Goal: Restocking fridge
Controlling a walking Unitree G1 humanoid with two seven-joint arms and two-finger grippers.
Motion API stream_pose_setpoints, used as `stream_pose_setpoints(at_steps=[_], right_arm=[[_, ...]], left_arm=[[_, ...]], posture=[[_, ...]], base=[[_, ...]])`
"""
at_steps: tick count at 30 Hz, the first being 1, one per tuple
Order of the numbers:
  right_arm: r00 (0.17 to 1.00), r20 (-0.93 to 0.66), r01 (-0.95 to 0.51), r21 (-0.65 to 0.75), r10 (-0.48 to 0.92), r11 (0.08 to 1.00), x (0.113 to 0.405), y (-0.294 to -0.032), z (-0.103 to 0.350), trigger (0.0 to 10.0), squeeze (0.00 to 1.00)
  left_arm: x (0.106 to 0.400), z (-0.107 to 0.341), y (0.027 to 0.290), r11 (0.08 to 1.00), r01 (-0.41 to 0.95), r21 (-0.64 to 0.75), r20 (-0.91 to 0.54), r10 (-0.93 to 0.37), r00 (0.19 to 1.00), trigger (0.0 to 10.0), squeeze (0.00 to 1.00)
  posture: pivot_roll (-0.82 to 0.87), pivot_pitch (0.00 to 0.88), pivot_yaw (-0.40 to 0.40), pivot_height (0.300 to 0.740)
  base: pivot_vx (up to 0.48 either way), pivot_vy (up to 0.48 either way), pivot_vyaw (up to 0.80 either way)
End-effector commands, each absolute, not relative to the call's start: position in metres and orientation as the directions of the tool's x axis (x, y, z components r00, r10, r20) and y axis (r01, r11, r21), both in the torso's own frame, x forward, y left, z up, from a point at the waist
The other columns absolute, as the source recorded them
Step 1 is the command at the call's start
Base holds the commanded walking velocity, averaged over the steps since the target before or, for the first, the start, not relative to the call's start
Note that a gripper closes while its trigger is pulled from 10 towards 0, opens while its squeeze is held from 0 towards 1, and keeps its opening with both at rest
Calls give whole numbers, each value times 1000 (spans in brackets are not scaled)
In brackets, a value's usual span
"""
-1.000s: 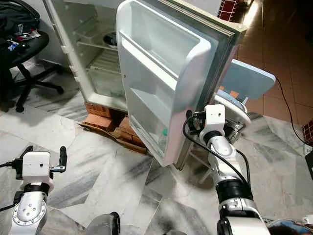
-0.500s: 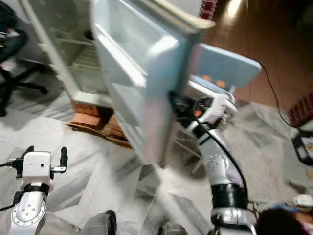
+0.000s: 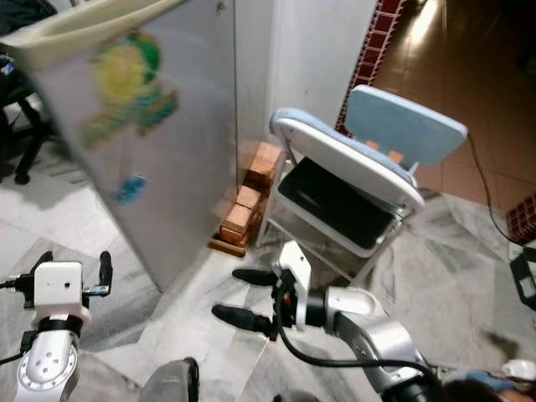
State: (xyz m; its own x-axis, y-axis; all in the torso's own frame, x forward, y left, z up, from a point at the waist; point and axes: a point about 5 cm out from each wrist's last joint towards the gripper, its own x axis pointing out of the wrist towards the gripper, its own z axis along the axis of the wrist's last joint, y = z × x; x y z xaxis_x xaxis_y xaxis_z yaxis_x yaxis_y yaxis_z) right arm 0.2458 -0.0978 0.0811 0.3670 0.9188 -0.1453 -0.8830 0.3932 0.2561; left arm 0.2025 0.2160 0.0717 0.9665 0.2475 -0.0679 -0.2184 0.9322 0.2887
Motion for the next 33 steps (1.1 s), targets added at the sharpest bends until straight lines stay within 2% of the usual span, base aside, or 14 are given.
stream_pose_setpoints(at_steps=[1,2,5,6,8,12,14,16,20,25,27,33], right_arm=[[468,-166,-843,211,868,495,258,-106,82,10000,0],[615,-145,-762,145,775,631,274,-110,87,10000,0],[731,-86,-661,159,677,733,287,-115,95,10000,0],[731,-86,-661,159,677,733,287,-115,95,10000,0],[807,-58,-577,133,588,806,294,-120,98,10000,0],[872,-47,-483,86,488,871,300,-128,99,10000,0],[926,-36,-375,57,377,925,307,-134,100,10000,0],[943,-39,-330,34,332,943,309,-135,99,10000,0],[924,12,-382,93,383,919,309,-127,104,10000,0],[954,12,-300,12,300,954,313,-134,102,10000,0],[956,-20,-290,73,292,954,313,-136,95,10000,0],[965,-14,-263,0,263,965,309,-143,94,10000,0]], left_arm=[[201,71,218,934,-221,280,-80,252,965,10000,0],[202,71,218,936,-219,276,-82,250,965,10000,0],[203,71,219,936,-219,274,-83,250,965,10000,0],[203,71,219,936,-219,274,-83,250,965,10000,0],[203,72,220,936,-224,273,-78,254,964,10000,0],[203,72,220,935,-228,272,-74,257,964,10000,0],[203,73,221,934,-230,273,-70,257,964,10000,0],[204,73,221,933,-228,277,-64,255,965,10000,0],[207,76,226,934,-230,275,-36,249,968,10000,0],[215,77,231,937,-219,271,-35,237,971,10000,0],[219,78,233,943,-204,264,-31,220,975,10000,0],[221,87,230,963,-173,207,14,174,985,10000,0]], posture=[[105,145,-26,740],[101,142,-27,740],[101,140,-27,740],[101,140,-27,740],[102,142,-28,740],[102,140,-28,740],[102,140,-28,740],[95,130,-24,740],[88,98,-11,740],[86,74,-2,740],[86,53,1,740],[100,30,-3,740]], base=[[0,270,0],[0,480,0],[0,480,0],[0,480,0],[0,480,0],[0,480,0],[0,480,0],[0,480,0],[0,480,0],[0,480,0],[0,480,0],[0,480,0]])
